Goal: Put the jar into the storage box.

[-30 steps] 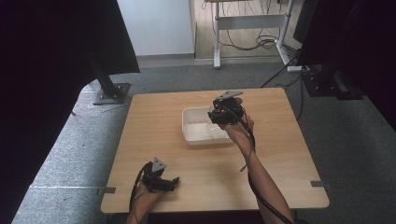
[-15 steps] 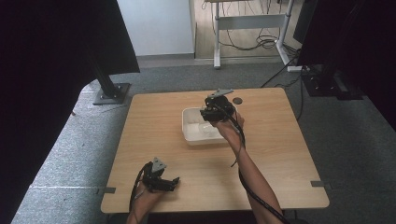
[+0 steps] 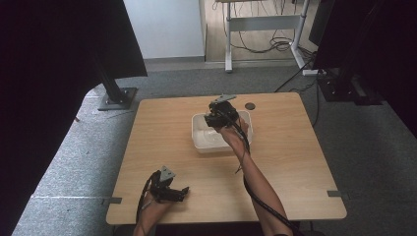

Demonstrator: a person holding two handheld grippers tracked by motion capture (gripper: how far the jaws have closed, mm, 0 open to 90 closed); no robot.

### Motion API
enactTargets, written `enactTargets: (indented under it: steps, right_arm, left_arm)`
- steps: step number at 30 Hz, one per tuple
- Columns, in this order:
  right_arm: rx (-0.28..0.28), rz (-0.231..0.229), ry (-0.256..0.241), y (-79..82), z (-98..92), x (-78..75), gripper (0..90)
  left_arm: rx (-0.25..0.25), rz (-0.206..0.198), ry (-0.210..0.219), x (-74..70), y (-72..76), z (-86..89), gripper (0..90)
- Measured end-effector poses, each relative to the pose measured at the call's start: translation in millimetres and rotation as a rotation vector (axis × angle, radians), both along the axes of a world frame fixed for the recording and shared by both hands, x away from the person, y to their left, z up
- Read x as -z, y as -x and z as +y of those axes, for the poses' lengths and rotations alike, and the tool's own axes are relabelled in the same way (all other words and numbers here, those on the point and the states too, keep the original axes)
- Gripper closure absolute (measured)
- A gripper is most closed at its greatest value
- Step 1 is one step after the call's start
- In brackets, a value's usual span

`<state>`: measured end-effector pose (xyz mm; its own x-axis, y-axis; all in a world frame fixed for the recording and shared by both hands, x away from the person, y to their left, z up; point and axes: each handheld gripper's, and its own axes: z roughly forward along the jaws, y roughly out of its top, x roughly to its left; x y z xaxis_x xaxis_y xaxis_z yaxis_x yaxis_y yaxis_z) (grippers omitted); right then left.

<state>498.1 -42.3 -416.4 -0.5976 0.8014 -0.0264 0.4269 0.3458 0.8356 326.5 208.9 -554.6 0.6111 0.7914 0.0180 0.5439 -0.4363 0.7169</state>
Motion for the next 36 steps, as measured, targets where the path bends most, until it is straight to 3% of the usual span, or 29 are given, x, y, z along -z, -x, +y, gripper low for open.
enactTargets:
  steps: [17, 27, 36]
  right_arm:
    - [-0.022, 0.001, 0.020, -15.2, 23.6, 26.2, 36.1]
    - [-0.022, 0.044, -0.001, -20.3, 22.3, 25.4, 34.5]
    - [-0.075, 0.057, -0.008, -20.1, 20.1, 31.0, 13.9]
  left_arm:
    - [0.001, 0.002, 0.000, 0.0, 0.2, -0.1, 2.0]
    - [0.002, 0.002, 0.000, 0.0, 0.2, -0.1, 2.0]
    - [0.002, 0.003, -0.001, -0.1, 0.2, -0.1, 2.0]
